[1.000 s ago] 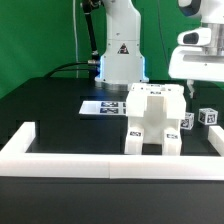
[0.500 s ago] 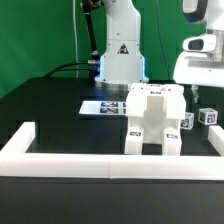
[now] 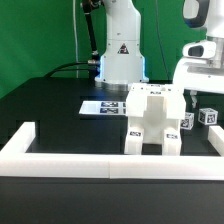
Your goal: Assemble chair
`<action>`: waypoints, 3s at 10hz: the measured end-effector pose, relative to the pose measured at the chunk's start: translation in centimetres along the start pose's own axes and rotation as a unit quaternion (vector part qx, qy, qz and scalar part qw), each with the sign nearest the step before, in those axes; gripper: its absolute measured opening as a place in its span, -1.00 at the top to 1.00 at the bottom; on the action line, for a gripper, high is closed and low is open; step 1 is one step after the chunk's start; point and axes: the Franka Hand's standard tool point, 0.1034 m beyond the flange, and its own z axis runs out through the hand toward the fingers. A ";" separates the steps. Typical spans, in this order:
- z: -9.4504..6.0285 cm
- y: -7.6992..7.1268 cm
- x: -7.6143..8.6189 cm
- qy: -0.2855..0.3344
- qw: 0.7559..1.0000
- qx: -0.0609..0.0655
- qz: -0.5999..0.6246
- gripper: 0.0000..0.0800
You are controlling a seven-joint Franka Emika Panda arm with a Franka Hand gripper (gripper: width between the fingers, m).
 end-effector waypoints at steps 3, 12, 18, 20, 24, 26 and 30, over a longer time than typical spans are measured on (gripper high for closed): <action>0.7 0.4 -0.2 -0.004 1.000 -0.006 0.000 -0.63; 1.1 0.6 -0.2 -0.003 1.000 -0.008 0.000 0.28; -4.1 0.4 0.0 -0.027 1.000 0.006 -0.004 0.28; -7.5 0.7 1.3 -0.025 0.999 0.026 0.000 0.28; -12.3 4.0 6.6 -0.014 0.998 0.051 -0.040 0.28; -12.3 4.1 7.3 -0.012 0.998 0.050 -0.043 0.28; -11.6 5.1 8.1 -0.008 0.995 0.044 -0.084 0.27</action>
Offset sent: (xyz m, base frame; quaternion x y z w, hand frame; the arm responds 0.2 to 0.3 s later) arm 0.0005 -0.0033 -0.0112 -0.0013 0.0163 -0.0091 0.9998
